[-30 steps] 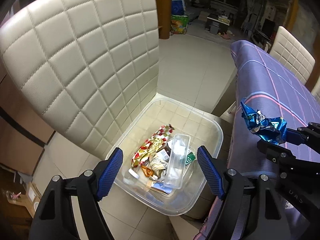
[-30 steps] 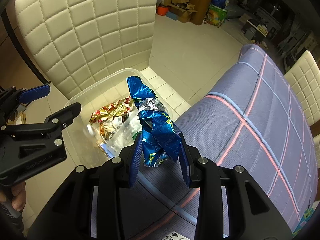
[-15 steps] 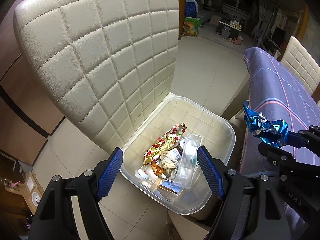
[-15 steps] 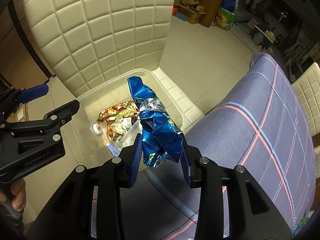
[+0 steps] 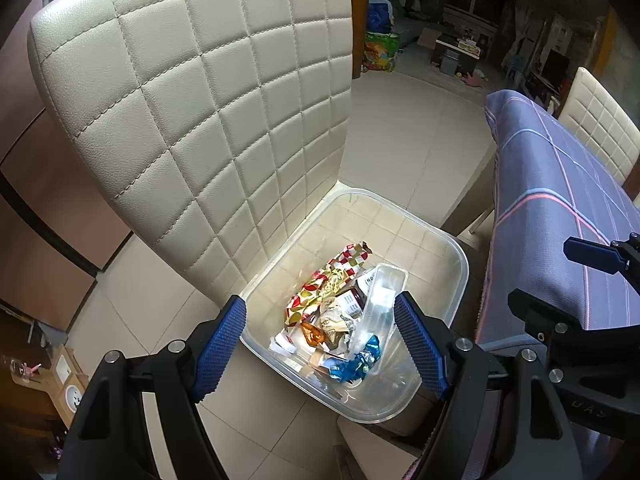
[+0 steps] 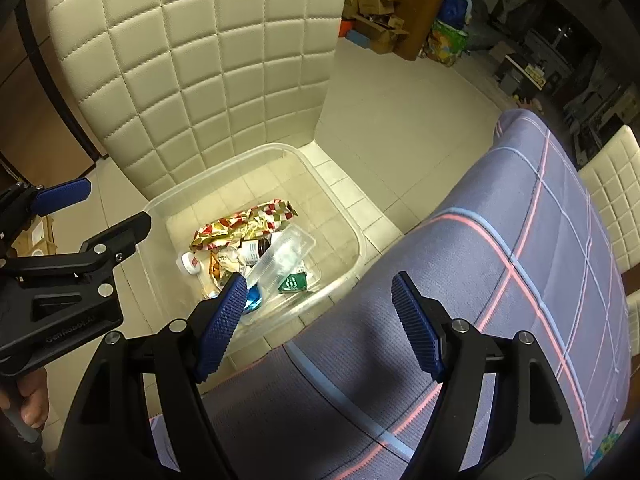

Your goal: Collect trash

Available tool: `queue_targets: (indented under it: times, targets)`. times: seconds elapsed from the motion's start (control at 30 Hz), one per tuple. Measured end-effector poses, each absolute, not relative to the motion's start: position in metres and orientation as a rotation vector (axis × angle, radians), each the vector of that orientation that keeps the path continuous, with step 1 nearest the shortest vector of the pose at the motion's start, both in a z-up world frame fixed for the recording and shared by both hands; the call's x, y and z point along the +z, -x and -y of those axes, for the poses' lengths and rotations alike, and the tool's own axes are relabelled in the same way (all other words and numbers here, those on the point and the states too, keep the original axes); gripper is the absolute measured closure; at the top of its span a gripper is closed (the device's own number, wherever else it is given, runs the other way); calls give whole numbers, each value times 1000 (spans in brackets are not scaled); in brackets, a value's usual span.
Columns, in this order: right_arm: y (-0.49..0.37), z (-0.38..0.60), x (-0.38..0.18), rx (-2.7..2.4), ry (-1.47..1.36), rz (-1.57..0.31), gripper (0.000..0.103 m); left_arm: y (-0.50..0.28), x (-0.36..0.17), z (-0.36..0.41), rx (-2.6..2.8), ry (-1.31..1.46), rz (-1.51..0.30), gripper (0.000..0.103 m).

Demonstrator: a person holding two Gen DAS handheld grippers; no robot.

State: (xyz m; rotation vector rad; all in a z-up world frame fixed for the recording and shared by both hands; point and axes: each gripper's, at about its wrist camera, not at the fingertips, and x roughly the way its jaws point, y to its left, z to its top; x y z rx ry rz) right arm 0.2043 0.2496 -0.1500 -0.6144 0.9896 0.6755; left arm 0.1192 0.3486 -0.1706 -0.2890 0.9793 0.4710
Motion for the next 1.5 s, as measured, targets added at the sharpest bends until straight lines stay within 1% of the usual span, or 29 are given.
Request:
queue_targets:
  times: [0.4, 0.5, 0.53, 0.97, 1.2, 1.33, 1.5]
  targets:
    - [-192, -222, -137, 660, 591, -969, 28, -110, -153, -321, 445, 248, -963, 28]
    - [-190, -217, -133, 657, 583, -963, 22, -107, -149, -318, 448, 242, -958, 28]
    - [-189, -216, -132, 657, 581, -959, 22, -105, -148, -317, 449, 246, -957, 28]
    - [-181, -196, -118, 660, 552, -935, 21, -96, -136, -301, 454, 233, -936, 28]
    - [-175, -162, -106, 623, 503, -915, 20, -94, -123, -264, 422, 184, -900, 28]
    - [-172, -135, -98, 590, 468, -898, 15, -93, -116, -244, 393, 173, -879, 28]
    - [-166, -102, -87, 539, 427, -866, 15, -92, -106, -219, 366, 154, -853, 28]
